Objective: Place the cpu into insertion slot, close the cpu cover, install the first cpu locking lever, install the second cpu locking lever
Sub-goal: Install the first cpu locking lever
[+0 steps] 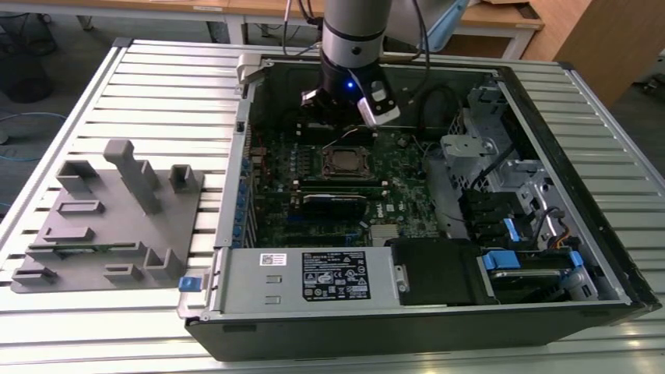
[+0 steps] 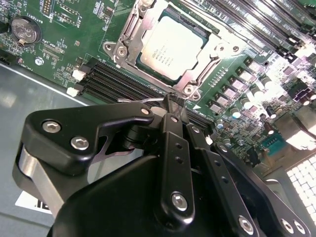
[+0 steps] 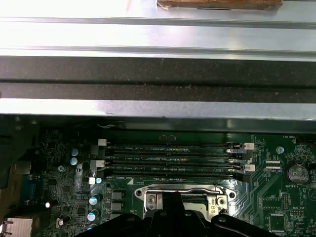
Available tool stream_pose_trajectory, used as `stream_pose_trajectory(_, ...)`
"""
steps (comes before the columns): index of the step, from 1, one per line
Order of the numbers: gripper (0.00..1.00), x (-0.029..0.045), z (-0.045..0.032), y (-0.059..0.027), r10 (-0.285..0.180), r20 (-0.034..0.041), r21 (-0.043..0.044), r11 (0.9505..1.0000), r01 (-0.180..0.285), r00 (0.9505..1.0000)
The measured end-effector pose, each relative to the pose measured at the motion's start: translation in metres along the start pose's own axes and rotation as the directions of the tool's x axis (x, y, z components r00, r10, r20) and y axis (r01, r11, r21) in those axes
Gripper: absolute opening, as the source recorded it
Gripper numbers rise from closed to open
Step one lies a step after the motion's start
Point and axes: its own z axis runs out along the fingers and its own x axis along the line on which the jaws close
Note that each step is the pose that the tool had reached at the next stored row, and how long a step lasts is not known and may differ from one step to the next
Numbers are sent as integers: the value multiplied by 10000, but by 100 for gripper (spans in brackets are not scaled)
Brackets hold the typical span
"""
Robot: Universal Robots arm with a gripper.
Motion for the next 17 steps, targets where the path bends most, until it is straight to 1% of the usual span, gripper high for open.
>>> stream_pose_trajectory(5, 11, 0, 25, -4, 0, 0, 12, 10000, 0, 10000)
stream_pose_trajectory(11, 11, 1, 46, -8, 0, -2, 102, 9999, 0, 10000)
stream_pose_trajectory(17, 11, 1, 58, 3, 1, -1, 94, 10000, -1, 10000)
